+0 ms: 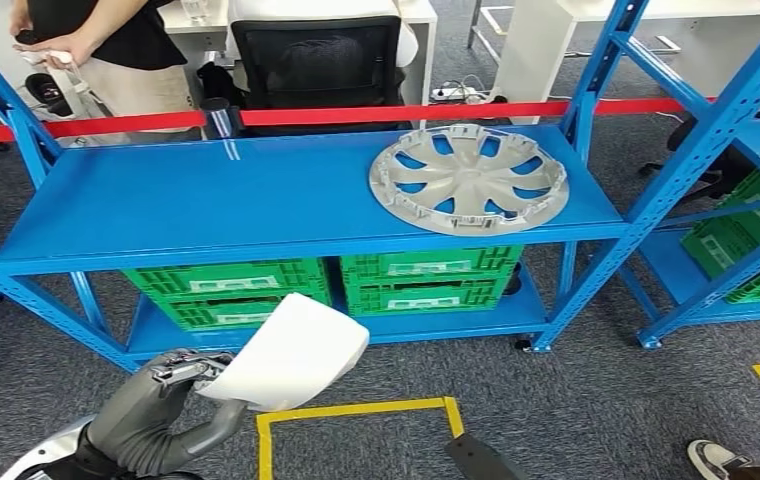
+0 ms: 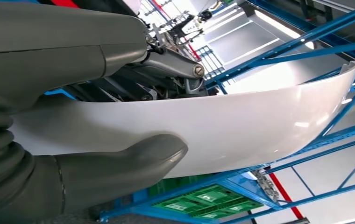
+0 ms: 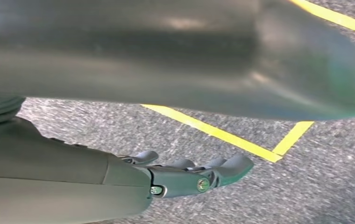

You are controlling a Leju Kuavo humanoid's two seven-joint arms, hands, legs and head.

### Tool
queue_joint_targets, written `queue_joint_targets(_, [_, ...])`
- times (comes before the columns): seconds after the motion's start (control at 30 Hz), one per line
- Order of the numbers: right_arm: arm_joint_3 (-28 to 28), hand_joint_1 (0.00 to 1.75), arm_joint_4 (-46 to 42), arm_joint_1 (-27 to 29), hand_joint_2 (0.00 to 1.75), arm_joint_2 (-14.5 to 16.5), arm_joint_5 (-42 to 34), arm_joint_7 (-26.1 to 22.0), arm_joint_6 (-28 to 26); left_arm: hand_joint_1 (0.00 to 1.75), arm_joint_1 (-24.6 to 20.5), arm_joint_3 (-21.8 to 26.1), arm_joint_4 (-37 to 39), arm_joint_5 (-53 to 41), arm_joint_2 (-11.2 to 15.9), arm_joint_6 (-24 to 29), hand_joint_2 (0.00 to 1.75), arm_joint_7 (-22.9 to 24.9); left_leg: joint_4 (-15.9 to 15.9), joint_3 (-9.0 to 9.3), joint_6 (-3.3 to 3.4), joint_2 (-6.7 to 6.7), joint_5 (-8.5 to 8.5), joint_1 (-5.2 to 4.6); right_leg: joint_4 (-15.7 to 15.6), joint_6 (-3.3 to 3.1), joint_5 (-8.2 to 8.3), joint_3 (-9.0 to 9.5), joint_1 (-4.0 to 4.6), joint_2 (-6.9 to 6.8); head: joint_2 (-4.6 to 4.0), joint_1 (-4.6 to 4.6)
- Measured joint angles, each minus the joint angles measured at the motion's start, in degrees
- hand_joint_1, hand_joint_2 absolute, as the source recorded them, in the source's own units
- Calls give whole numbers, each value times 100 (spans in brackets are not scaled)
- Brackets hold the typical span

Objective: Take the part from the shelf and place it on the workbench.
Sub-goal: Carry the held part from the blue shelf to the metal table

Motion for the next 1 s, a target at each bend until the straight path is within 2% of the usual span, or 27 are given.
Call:
queue_joint_targets(0.03, [2, 0, 3, -13, 0, -1, -8, -4, -14, 175, -5, 0, 1, 0, -3, -1, 175, 1, 13, -16, -34, 0, 17, -8, -141, -34, 21, 65, 9, 2, 0, -1])
queue_joint_targets(0.1, [2, 0, 11, -21, 0, 0, -29, -4, -54, 175, -8, 0, 6, 0, -4, -4, 175, 3, 0, -34, -114, -3, 67, -8, -161, -113, 66, 32, 20, 1, -1, -1])
queue_joint_targets(0.17, [2, 0, 17, -29, 0, 4, -57, -1, -81, 175, -13, -1, 22, -2, -4, -21, 175, 1, 84, -86, -193, -13, -11, 9, -177, -191, 140, -14, 9, -8, -1, -2])
queue_joint_targets(0.2, [2, 0, 19, -34, 0, 10, -69, -2, -87, 175, -24, -3, 38, -3, -3, -37, 175, -2, 260, -158, -229, -17, -161, 18, -187, -224, 180, -48, -4, -14, -1, -4])
queue_joint_targets(0.23, [2, 0, 19, -37, 0, 18, -81, -1, -89, 175, -37, -4, 62, -5, -3, -53, 175, -4, 555, -271, -260, -20, -382, 29, -187, -241, 213, -90, -8, -18, -1, -6])
queue_joint_targets(0.3, [2, 0, 23, -33, 0, 33, -95, 1, -90, 175, -57, -7, 125, -8, -2, -78, 175, -6, 1295, -525, -301, -20, -813, 43, -178, -251, 278, -187, -7, -22, 0, -7])
queue_joint_targets(0.33, [2, 0, 25, -32, 0, 39, -99, 1, -90, 175, -60, -7, 157, -9, -2, -84, 175, -6, 1521, -574, -308, -20, -910, 46, -172, -248, 310, -237, -6, -22, 1, -7])
queue_joint_targets(0.37, [2, 0, 27, -31, 0, 44, -102, 1, -90, 175, -62, -8, 185, -9, -2, -87, 175, -6, 1534, -515, -307, -20, -896, 46, -165, -241, 340, -281, -6, -22, 0, -7])
queue_joint_targets(0.4, [2, 0, 27, -32, 0, 50, -104, 1, -90, 175, -68, -8, 205, -9, -2, -90, 175, -6, 1312, -340, -296, -20, -783, 46, -159, -231, 366, -316, -6, -20, -1, -7])
queue_joint_targets(0.47, [2, 0, 28, -34, 0, 64, -115, 1, -95, 175, -95, -14, 229, -10, -2, -94, 175, -6, 470, 196, -251, -22, -501, 40, -151, -194, 413, -356, 1, -16, 0, -7])
queue_joint_targets(0.5, [2, 0, 30, -36, 0, 68, -126, 1, -99, 175, -113, -21, 237, -11, -5, -100, 175, -7, 126, 391, -217, -24, -412, 28, -149, -166, 436, -367, 6, -15, 0, -7])
queue_joint_targets(0.53, [2, 0, 39, -40, 0, 71, -143, 0, -108, 175, -131, -33, 244, -12, -9, -109, 175, -7, -80, 496, -182, -28, -371, 15, -149, -131, 461, -375, 9, -16, 0, -7])
queue_joint_targets(0.63, [-1, 0, 89, -56, 0, 83, -205, -6, -144, 175, -187, -105, 281, -16, -27, -139, 175, -6, -142, 461, -62, -32, -297, -8, -156, -20, 521, -399, -6, -17, 1, -5])
queue_joint_targets(0.67, [-3, 0, 111, -63, 0, 87, -221, -11, -154, 175, -215, -137, 295, -16, -36, -145, 175, -6, -155, 433, -14, -27, -255, -3, -100, 9, 464, -435, -10, -13, 1, -5])
queue_joint_targets(0.7, [-6, 0, 133, -74, 0, 88, -232, -19, -160, 175, -245, -163, 306, -13, -49, -149, 175, -6, -171, 396, 30, -20, -208, 8, 51, 32, 329, -506, -12, -8, 0, -4])
queue_joint_targets(0.73, [-9, 0, 153, -88, 0, 88, -235, -28, -165, 175, -271, -181, 317, -8, -65, -151, 175, -6, -178, 347, 65, -10, -162, 16, 326, 50, 117, -622, -16, -4, -1, -3])
queue_joint_targets(0.8, [-12, 0, 181, -114, 0, 85, -217, -45, -173, 175, -294, -195, 338, 3, -83, -149, 175, 1, -162, 226, 94, 1, -87, 9, 1070, 76, -340, -899, -14, -2, -1, -1])
queue_joint_targets(0.83, [-13, 0, 190, -122, 0, 78, -192, -45, -177, 175, -294, -198, 345, 7, -86, -144, 175, 6, -145, 164, 96, 5, -54, 6, 1344, 85, -468, -970, -13, -3, -1, -1])
queue_joint_targets(0.87, [-14, 0, 196, -127, 0, 69, -161, -34, -180, 175, -293, -202, 350, 11, -86, -138, 175, 11, -122, 104, 92, 6, -26, 4, 1416, 87, -485, -937, -13, -3, 0, -1])
queue_joint_targets(0.9, [-14, 0, 198, -129, 0, 58, -130, -18, -181, 175, -292, -204, 351, 16, -87, -132, 175, 13, -94, 49, 83, 5, -4, 5, 1259, 83, -404, -787, -14, -3, 0, -1])
queue_joint_targets(0.97, [-14, 0, 197, -145, 0, 33, -89, 12, -182, 175, -291, -206, 349, 26, -89, -124, 175, 14, -28, -37, 52, -1, 28, 5, 468, 53, -156, -258, -13, -3, 0, -1])
queue_joint_targets(1.0, [-14, 0, 196, -157, 0, 24, -74, 15, -183, 175, -290, -207, 345, 31, -91, -122, 175, 14, 4, -68, 29, -4, 42, -3, 121, 25, -67, -58, -4, -2, -1, -2])
